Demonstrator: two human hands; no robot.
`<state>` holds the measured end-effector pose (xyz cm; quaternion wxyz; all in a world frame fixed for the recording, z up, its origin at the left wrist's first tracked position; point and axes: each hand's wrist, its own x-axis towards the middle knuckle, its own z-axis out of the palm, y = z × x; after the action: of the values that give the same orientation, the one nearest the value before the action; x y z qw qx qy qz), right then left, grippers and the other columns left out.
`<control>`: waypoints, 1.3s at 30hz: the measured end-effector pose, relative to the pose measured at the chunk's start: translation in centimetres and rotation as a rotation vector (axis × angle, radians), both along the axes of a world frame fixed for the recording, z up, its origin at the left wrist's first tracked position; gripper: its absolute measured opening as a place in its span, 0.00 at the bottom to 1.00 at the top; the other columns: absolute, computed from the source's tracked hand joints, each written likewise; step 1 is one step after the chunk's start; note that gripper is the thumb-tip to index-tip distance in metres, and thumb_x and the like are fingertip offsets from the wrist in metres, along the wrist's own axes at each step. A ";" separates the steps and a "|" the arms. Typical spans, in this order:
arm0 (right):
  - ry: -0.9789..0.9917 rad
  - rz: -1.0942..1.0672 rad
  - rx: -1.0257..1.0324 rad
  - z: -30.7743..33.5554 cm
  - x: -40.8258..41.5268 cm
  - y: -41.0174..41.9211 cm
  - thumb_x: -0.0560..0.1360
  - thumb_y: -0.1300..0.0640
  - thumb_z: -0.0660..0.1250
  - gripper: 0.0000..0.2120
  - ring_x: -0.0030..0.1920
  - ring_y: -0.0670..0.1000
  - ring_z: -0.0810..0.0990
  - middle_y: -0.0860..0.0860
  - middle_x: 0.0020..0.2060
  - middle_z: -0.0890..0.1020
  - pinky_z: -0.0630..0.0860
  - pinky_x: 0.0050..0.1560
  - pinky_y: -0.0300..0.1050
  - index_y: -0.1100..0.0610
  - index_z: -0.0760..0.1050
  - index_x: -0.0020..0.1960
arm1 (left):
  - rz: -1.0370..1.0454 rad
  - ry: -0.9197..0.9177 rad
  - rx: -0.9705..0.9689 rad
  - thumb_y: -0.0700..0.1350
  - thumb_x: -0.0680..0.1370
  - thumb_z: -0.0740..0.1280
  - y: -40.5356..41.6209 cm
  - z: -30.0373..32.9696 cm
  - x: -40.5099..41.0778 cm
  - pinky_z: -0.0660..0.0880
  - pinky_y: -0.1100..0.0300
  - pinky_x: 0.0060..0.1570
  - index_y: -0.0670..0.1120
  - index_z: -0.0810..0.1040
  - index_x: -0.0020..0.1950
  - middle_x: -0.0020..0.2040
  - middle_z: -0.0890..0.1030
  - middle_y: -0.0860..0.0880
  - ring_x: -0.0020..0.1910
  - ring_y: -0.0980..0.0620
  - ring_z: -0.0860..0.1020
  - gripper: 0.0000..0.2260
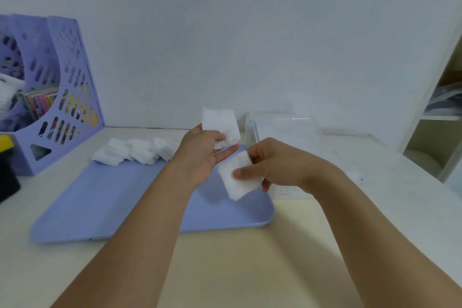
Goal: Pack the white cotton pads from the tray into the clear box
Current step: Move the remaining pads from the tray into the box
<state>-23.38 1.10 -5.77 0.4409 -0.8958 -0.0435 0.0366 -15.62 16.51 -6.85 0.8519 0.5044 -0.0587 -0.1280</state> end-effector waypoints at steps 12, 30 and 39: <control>-0.304 -0.336 -0.520 0.4 -0.5 2.1 0.70 0.46 0.79 0.20 0.43 0.53 0.84 0.52 0.47 0.83 0.81 0.48 0.50 0.54 0.79 0.56 | -0.032 -0.183 0.313 0.27 0.78 0.58 0.1 -1.1 0.5 0.83 0.55 0.47 0.41 0.75 0.67 0.62 0.81 0.40 0.57 0.42 0.82 0.20; -0.631 -0.421 0.770 0.9 1.0 -2.5 0.77 0.61 0.73 0.03 0.38 0.45 0.81 0.47 0.36 0.84 0.77 0.40 0.37 0.55 0.83 0.45 | -0.319 -0.193 0.150 0.27 0.80 0.61 -1.0 -0.6 -1.2 0.83 0.55 0.48 0.40 0.77 0.64 0.59 0.83 0.40 0.52 0.44 0.84 0.16; -0.253 -0.314 0.876 1.3 0.3 -1.7 0.80 0.58 0.69 0.04 0.34 0.45 0.81 0.49 0.35 0.83 0.76 0.33 0.35 0.57 0.78 0.46 | -0.306 -0.113 -0.039 0.31 0.83 0.58 -1.3 -0.3 -1.1 0.83 0.52 0.53 0.36 0.75 0.68 0.62 0.82 0.38 0.58 0.43 0.83 0.15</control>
<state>-23.10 -0.57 -4.48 0.7683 -0.6188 0.0274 -0.1614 -16.77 15.20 -7.20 0.8274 0.4793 -0.1851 -0.2267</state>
